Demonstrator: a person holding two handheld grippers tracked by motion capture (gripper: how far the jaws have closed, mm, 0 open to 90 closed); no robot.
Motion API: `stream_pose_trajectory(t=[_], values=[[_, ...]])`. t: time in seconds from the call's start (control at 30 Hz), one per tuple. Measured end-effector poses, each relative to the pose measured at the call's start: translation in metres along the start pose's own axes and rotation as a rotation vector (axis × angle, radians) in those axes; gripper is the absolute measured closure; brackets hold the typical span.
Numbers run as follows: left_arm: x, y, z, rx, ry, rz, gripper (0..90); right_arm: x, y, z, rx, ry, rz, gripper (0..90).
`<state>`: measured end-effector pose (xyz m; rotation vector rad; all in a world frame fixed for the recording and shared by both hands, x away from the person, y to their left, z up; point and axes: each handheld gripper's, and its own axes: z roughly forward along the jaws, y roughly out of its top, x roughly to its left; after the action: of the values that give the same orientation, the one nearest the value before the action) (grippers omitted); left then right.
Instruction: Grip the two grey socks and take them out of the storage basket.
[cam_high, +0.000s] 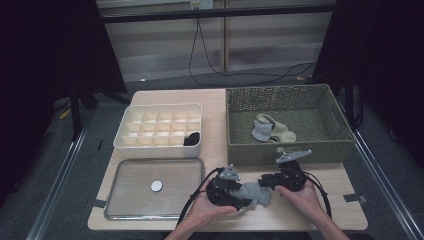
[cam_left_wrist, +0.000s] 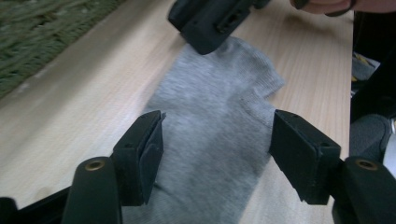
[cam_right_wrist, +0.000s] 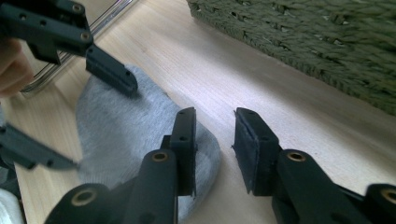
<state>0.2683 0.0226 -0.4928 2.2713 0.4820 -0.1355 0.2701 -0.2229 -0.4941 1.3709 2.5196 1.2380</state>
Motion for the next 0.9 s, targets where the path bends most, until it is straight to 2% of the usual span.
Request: stream_pose_trajectory(t=[0.07,0.13,0.2,0.3,0.4,0.53,0.6,0.63,0.7,0.77,0.8,0.83,0.9], values=[[-0.003,-0.001,0.0,-0.028,-0.001,0.002,49.1,0.001,0.0,0.002,0.007,0.004,-0.001,68.8],[-0.005,-0.001,0.001,-0.051,-0.007,0.001,57.2,0.002,0.001,0.004,0.01,0.011,0.0,68.4],[-0.009,0.0,-0.001,-0.055,-0.02,0.008,66.6,0.003,0.001,0.007,0.019,0.015,-0.013,67.9],[-0.011,0.0,0.001,-0.051,-0.038,0.02,73.1,0.002,0.001,0.009,0.029,0.014,-0.019,67.2],[-0.012,-0.002,0.005,-0.032,-0.051,0.024,75.5,0.002,0.0,0.009,0.022,0.015,-0.013,64.9],[-0.015,-0.003,0.01,0.006,-0.033,0.035,76.2,0.003,-0.001,0.009,0.026,0.022,-0.018,68.7],[-0.014,-0.003,0.011,-0.001,-0.036,0.031,77.4,0.003,-0.001,0.009,0.032,0.032,-0.017,71.9],[-0.013,-0.003,0.01,0.01,-0.032,0.031,78.6,0.002,-0.001,0.009,0.033,0.046,-0.001,74.0],[-0.011,-0.004,0.011,-0.005,-0.037,0.023,80.2,0.001,-0.002,0.01,0.032,0.052,0.021,79.9],[-0.01,-0.005,0.01,-0.003,-0.021,0.022,82.3,0.0,0.0,0.01,0.029,0.062,0.047,85.1],[-0.009,-0.005,0.01,-0.003,-0.038,0.019,82.5,0.0,0.001,0.009,0.015,0.075,0.06,86.5],[-0.008,-0.005,0.01,-0.004,-0.035,0.018,83.7,0.001,0.002,0.007,0.005,0.084,0.071,87.2],[-0.007,-0.006,0.01,-0.015,-0.03,0.015,84.1,0.004,0.004,0.004,-0.009,0.079,0.059,87.8]])
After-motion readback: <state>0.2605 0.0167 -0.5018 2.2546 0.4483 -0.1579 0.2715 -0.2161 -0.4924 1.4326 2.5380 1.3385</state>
